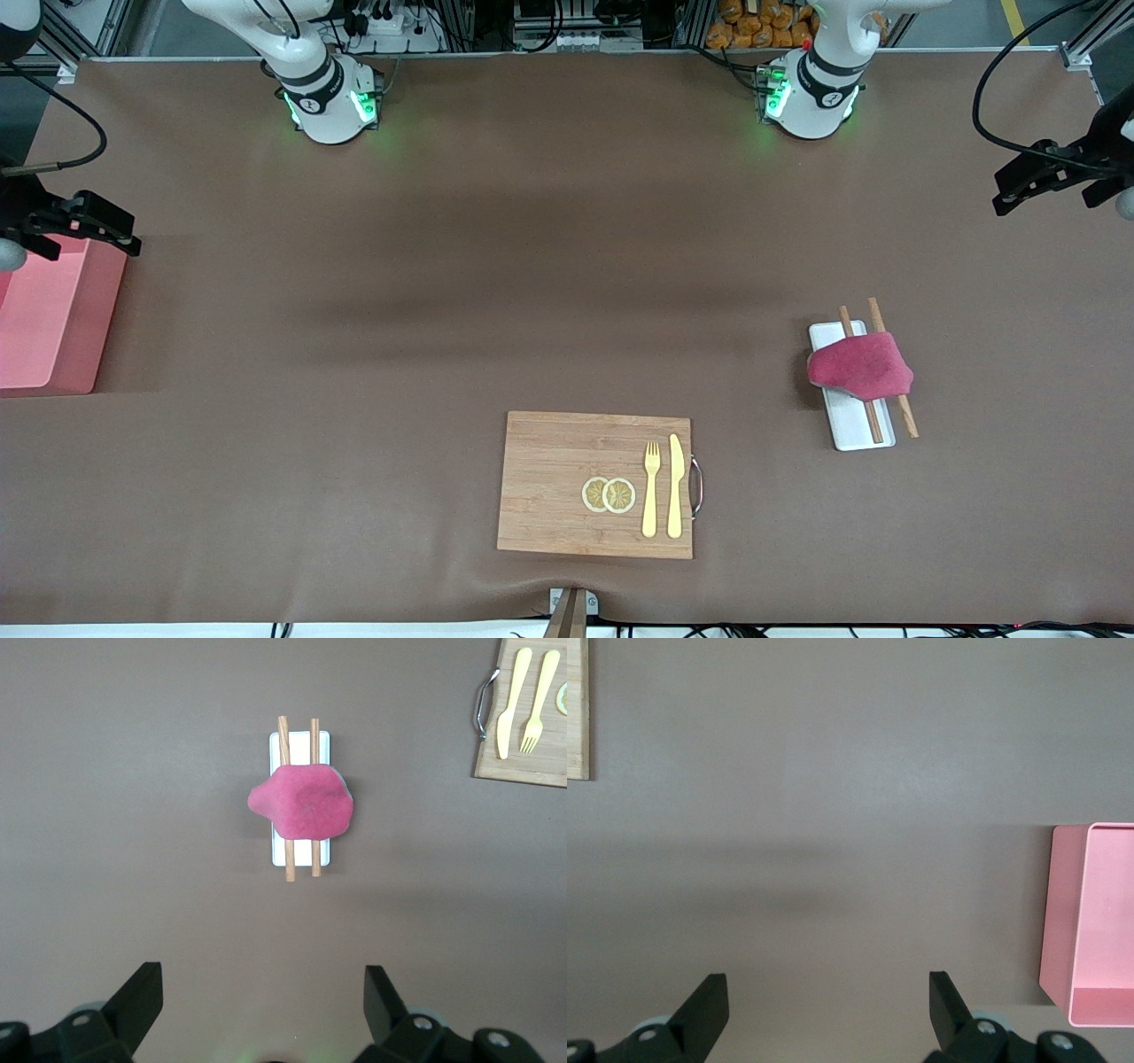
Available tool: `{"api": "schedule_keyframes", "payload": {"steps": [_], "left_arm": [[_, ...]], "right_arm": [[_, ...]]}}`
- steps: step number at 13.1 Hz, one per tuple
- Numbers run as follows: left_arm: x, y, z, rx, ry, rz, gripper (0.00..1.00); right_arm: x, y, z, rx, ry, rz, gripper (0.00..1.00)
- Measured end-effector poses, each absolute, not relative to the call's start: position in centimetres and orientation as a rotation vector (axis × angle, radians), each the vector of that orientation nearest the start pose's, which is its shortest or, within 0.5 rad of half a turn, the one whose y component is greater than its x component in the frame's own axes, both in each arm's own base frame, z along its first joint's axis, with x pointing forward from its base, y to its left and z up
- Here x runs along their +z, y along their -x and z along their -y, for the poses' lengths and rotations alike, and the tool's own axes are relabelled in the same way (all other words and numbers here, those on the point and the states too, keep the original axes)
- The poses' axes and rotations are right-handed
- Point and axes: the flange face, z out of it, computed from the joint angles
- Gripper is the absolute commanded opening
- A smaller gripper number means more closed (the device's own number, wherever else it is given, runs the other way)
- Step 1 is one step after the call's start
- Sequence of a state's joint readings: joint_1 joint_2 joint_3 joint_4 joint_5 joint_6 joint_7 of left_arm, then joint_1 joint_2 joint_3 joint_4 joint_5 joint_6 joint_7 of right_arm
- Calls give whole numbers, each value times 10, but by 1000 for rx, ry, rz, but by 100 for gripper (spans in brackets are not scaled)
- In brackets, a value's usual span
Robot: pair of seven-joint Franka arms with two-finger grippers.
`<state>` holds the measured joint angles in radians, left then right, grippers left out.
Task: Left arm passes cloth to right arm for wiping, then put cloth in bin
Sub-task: 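Move the left gripper down to the pink cloth on the tray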
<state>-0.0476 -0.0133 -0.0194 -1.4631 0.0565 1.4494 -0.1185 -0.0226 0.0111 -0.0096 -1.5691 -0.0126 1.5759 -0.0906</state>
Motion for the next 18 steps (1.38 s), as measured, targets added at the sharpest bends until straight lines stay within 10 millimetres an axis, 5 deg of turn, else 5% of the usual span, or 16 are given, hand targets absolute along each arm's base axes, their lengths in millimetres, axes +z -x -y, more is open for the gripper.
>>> {"api": "schedule_keyframes", "payload": {"steps": [10,13,18], "left_arm": [[662,-538,29,27,3082,75,100],[625,-554,29,63,3091,75,100],[515,-596,15,64,3099,105,100]], "right_arm": [[619,-558,19,10,3153,95,100],[619,-558,19,11,3152,96,100],[616,-559,19,21,3150,95,100]]}}
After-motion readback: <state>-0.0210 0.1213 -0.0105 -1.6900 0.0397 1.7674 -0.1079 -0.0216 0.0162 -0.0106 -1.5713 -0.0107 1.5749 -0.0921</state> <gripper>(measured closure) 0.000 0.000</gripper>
